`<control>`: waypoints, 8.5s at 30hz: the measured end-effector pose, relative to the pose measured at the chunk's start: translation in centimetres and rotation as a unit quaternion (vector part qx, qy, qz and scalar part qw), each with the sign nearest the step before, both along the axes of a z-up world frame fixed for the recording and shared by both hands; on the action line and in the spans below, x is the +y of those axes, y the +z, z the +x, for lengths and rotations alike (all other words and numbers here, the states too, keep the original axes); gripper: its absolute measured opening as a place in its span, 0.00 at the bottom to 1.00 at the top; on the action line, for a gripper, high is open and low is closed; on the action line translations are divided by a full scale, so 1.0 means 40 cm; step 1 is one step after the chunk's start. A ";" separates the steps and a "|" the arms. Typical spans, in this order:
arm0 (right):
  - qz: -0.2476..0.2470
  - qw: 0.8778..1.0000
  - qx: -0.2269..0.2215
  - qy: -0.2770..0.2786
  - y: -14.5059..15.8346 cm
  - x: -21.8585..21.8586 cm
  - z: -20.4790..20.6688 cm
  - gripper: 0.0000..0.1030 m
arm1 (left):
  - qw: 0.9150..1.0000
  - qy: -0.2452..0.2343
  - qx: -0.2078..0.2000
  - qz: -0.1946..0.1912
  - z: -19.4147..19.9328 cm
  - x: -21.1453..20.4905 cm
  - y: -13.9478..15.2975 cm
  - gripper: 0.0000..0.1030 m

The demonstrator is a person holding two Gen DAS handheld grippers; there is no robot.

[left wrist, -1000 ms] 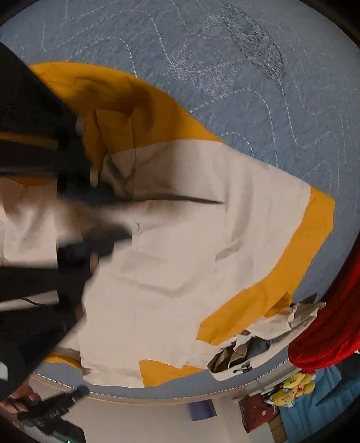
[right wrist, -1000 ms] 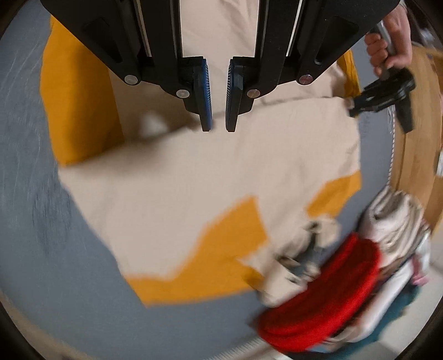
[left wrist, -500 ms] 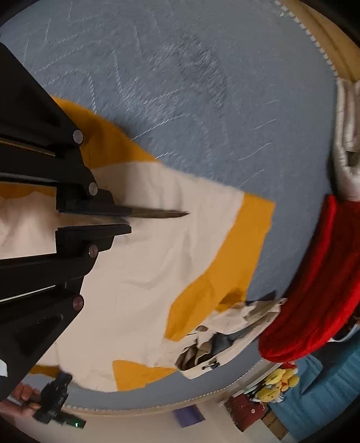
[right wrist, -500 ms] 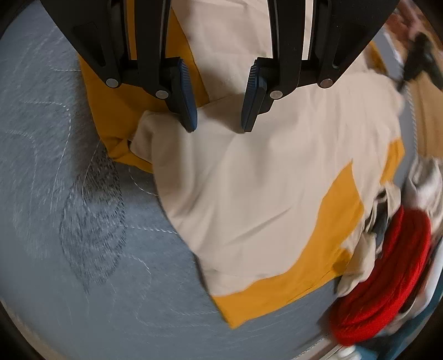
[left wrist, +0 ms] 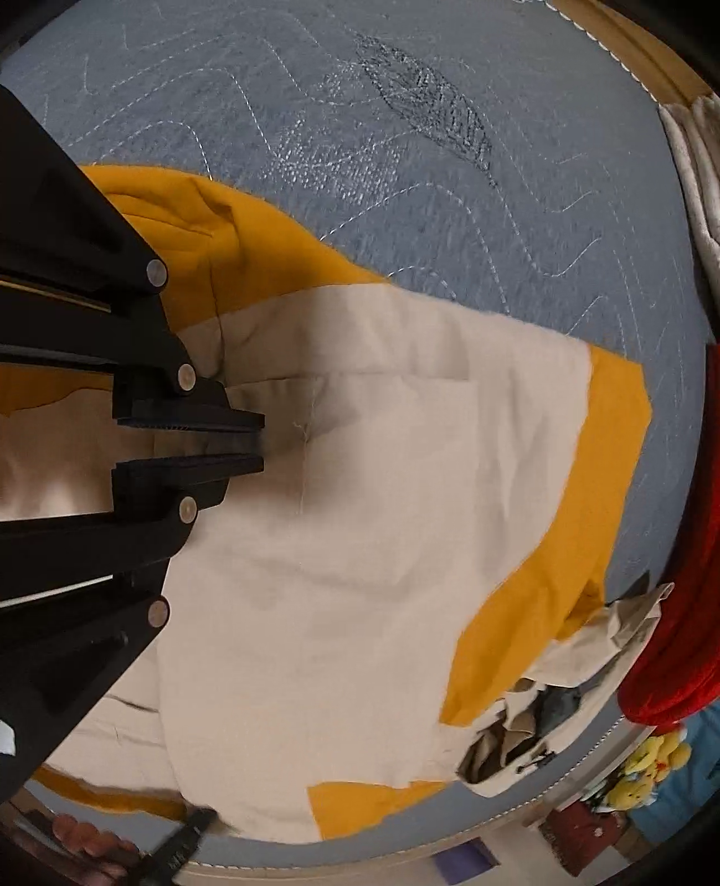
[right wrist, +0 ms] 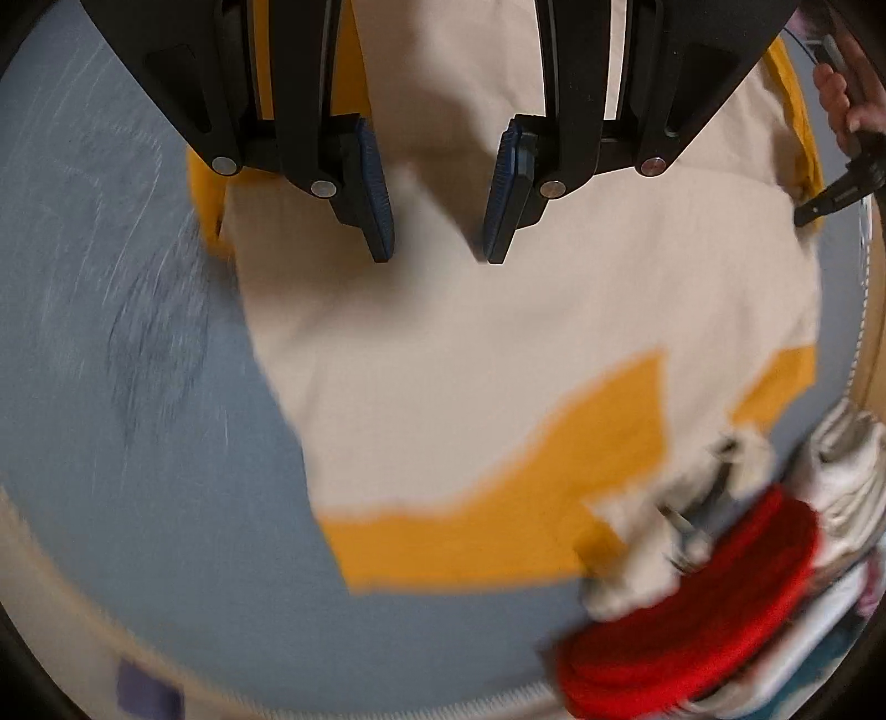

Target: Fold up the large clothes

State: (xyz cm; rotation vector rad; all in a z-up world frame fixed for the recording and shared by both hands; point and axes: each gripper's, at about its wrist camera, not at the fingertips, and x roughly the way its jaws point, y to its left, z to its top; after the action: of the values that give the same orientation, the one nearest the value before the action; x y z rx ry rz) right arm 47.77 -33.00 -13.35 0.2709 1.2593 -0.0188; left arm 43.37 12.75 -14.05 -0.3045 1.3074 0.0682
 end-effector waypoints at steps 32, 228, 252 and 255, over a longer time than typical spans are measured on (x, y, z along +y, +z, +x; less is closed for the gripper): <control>-0.084 0.977 -0.188 0.047 0.402 0.009 -0.059 0.66 | 0.957 -0.099 -0.252 0.108 0.291 -0.270 0.432 0.63; -0.088 0.973 -0.214 0.015 0.273 -0.133 -0.902 0.34 | 0.986 -0.053 -0.150 0.044 -0.872 0.101 0.241 0.08; -0.046 0.998 -0.039 0.003 0.028 -0.214 -0.844 0.38 | 1.000 0.010 -0.001 -0.025 -0.825 0.173 0.057 0.36; -0.042 0.999 0.001 0.004 -0.016 -0.219 -0.844 0.41 | 1.000 0.014 0.011 -0.014 -0.826 0.181 0.039 0.39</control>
State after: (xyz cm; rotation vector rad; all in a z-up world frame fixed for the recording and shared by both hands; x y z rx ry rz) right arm 14.03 -41.78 -13.97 0.1924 1.2588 -0.0650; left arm 10.32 19.98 -12.49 -0.3472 1.3274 0.0770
